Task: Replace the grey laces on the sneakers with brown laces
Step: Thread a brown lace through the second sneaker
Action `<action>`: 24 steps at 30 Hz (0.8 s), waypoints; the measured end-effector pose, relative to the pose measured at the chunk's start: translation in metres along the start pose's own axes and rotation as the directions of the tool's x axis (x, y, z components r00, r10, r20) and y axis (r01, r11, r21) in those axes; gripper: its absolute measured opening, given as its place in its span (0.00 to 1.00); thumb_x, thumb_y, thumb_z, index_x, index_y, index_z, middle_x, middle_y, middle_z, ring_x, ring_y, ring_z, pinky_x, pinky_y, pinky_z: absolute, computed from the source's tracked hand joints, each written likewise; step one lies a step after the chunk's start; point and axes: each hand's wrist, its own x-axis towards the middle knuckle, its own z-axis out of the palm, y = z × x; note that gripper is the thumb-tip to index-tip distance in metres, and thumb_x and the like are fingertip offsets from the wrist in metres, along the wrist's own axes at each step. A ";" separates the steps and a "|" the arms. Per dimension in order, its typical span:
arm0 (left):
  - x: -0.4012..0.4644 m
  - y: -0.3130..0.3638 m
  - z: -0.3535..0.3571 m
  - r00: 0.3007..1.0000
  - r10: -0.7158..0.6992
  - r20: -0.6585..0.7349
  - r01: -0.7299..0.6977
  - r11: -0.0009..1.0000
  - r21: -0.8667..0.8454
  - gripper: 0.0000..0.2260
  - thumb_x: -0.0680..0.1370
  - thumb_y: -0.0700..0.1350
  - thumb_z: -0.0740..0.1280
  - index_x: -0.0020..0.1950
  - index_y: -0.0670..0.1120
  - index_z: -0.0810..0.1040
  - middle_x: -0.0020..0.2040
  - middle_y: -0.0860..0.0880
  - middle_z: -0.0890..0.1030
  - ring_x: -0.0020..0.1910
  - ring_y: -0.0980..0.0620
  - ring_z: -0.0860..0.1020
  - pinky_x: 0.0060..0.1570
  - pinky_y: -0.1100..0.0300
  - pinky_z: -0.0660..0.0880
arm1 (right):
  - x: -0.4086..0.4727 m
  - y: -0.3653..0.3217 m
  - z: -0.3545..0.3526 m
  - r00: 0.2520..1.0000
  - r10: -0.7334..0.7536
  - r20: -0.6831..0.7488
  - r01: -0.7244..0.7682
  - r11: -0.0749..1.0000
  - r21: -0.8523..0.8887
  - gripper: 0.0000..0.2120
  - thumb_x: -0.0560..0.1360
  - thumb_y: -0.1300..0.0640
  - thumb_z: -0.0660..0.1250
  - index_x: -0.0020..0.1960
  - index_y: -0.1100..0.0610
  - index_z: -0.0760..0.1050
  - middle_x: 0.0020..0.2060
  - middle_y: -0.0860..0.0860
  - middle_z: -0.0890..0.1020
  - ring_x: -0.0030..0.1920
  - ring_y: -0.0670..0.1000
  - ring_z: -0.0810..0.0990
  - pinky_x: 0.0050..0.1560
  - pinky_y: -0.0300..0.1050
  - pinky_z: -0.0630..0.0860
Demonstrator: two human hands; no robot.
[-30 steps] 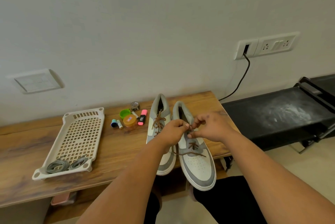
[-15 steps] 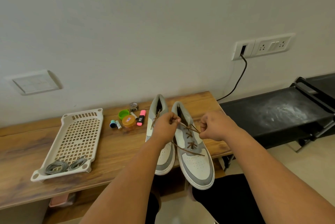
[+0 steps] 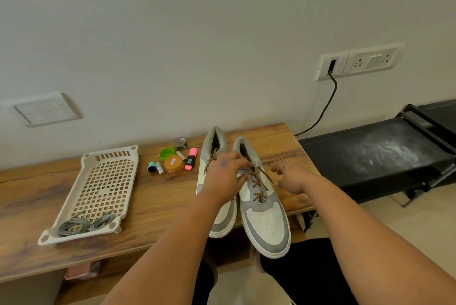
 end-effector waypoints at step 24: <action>0.000 0.006 0.006 0.996 -0.075 -0.038 0.069 0.985 -0.156 0.06 0.75 0.47 0.74 0.50 0.48 0.84 0.48 0.53 0.81 0.48 0.55 0.78 0.49 0.56 0.76 | -0.015 -0.021 -0.004 0.979 -0.158 -0.133 0.196 0.513 0.836 0.08 0.75 0.68 0.69 0.53 0.61 0.79 0.46 0.56 0.83 0.45 0.48 0.84 0.46 0.37 0.81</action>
